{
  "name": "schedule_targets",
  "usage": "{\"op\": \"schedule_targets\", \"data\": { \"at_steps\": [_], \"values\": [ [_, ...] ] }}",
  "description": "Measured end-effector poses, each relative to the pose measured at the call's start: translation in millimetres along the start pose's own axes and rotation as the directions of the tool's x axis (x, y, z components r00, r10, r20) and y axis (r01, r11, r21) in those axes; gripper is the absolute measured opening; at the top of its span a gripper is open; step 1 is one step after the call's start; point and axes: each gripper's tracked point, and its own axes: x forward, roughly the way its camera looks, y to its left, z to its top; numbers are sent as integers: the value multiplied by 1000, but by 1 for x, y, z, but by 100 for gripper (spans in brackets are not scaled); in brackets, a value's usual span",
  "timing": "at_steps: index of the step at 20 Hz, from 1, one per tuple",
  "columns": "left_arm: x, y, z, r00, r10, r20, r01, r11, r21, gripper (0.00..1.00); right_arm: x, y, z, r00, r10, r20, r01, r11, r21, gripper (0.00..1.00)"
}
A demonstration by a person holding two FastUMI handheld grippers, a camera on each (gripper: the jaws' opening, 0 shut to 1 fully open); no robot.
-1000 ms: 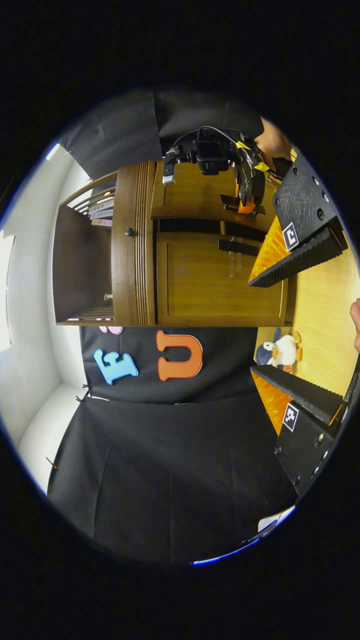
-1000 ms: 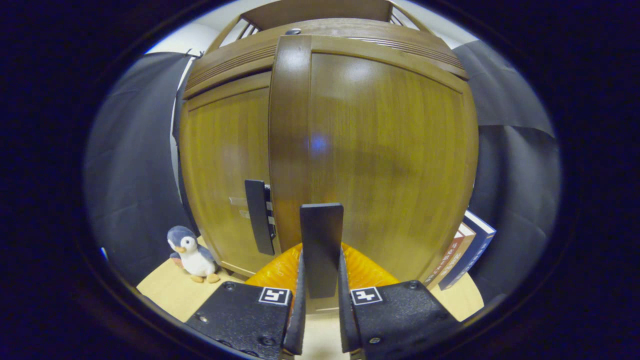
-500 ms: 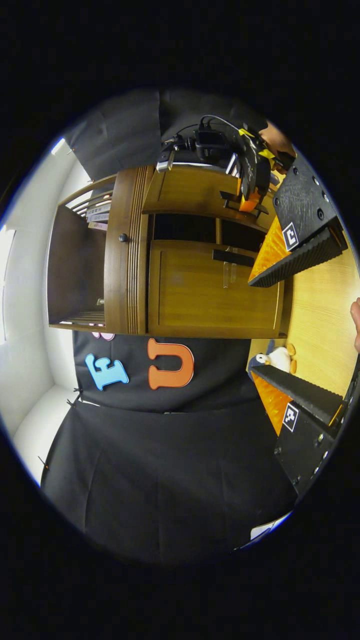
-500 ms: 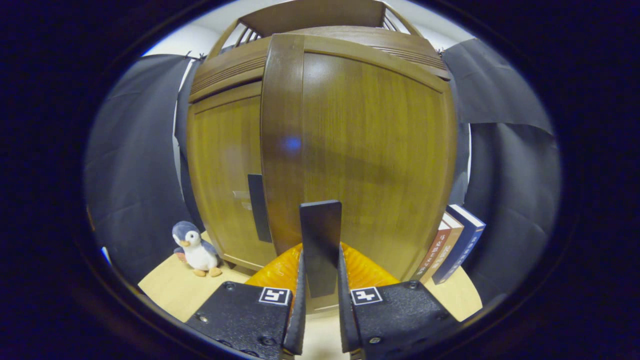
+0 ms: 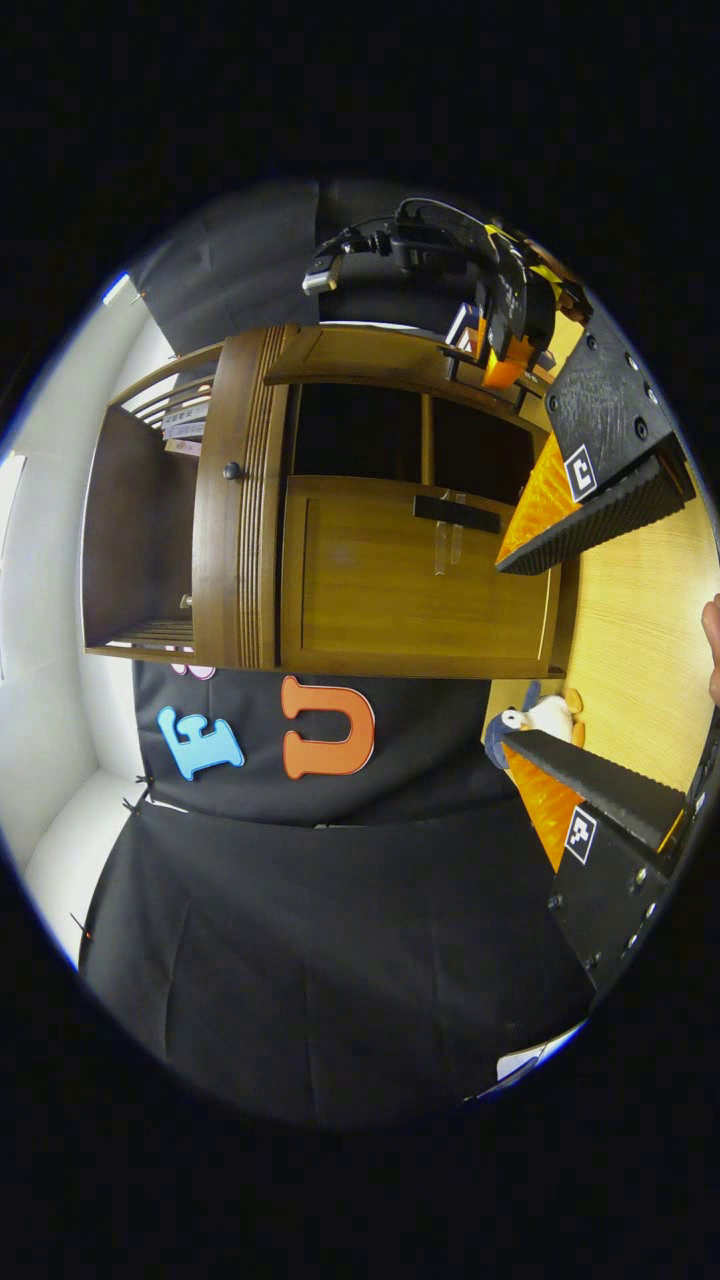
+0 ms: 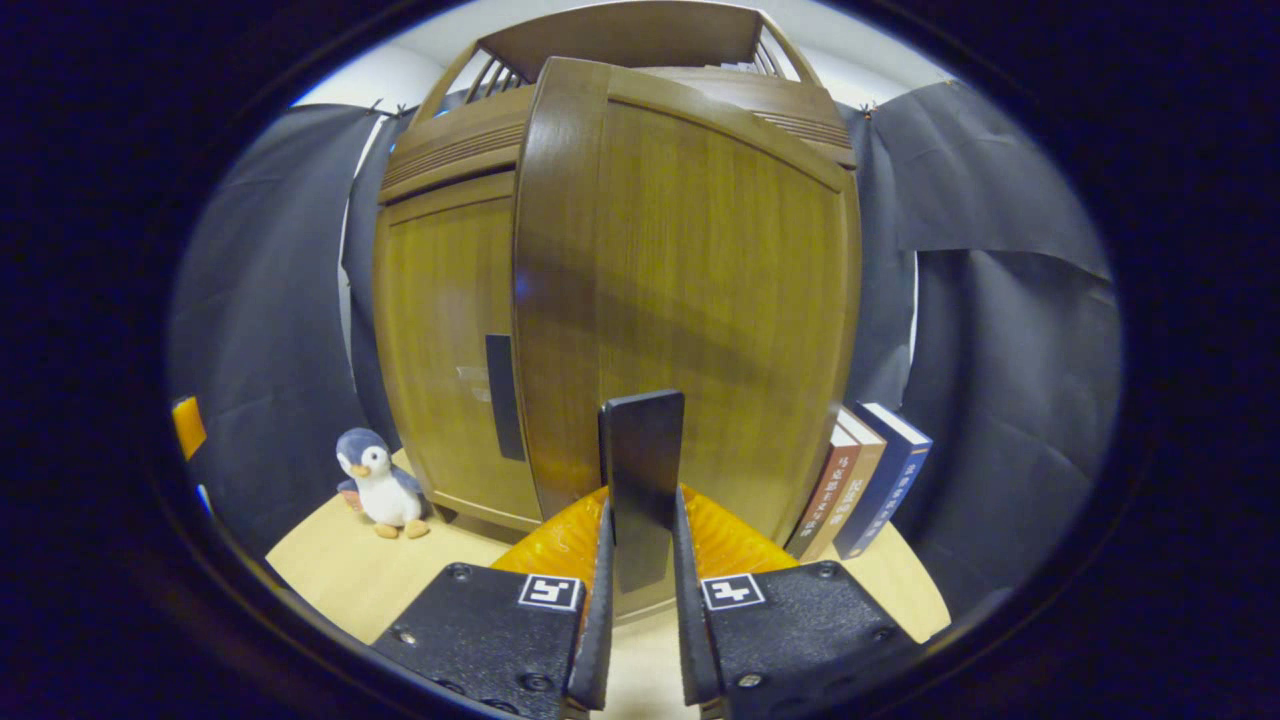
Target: Open the right door of the double-door shoe cabinet with the right hand, and open the left door with the left hand.
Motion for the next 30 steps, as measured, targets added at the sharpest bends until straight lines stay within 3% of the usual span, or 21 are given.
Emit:
{"op": "schedule_targets", "data": {
  "at_steps": [14, 15, 16, 25, 27, 28, 30],
  "values": [
    [7, -47, 5, 994, -112, -9, 112, 993, 27, 94, -48, -53, -15, 995, -102, 11, 101, 995, 23, 23],
    [6, -51, 5, 993, -121, -9, 121, 992, 28, 84, -50, -55, -16, 994, -107, 9, 106, 994, 33, 23],
    [7, -54, 7, 992, -128, -7, 128, 991, 30, 94, -51, -58, -17, 994, -112, 6, 111, 993, 44, 22],
    [4, -80, 6, 983, -183, -17, 184, 982, 36, 95, -68, -121, -45, 966, -242, -93, 254, 954, 159, 14],
    [4, -88, 6, 980, -196, -22, 197, 980, 38, 94, -71, -134, -43, 962, -256, -92, 269, 943, 193, 11],
    [4, -92, 6, 979, -202, -23, 203, 978, 40, 95, -76, -137, -42, 961, -261, -91, 275, 936, 219, 3],
    [4, -100, 6, 976, -215, -21, 216, 975, 45, 95, -80, -144, -42, 962, -257, -96, 273, 933, 234, 5]
  ]
}}
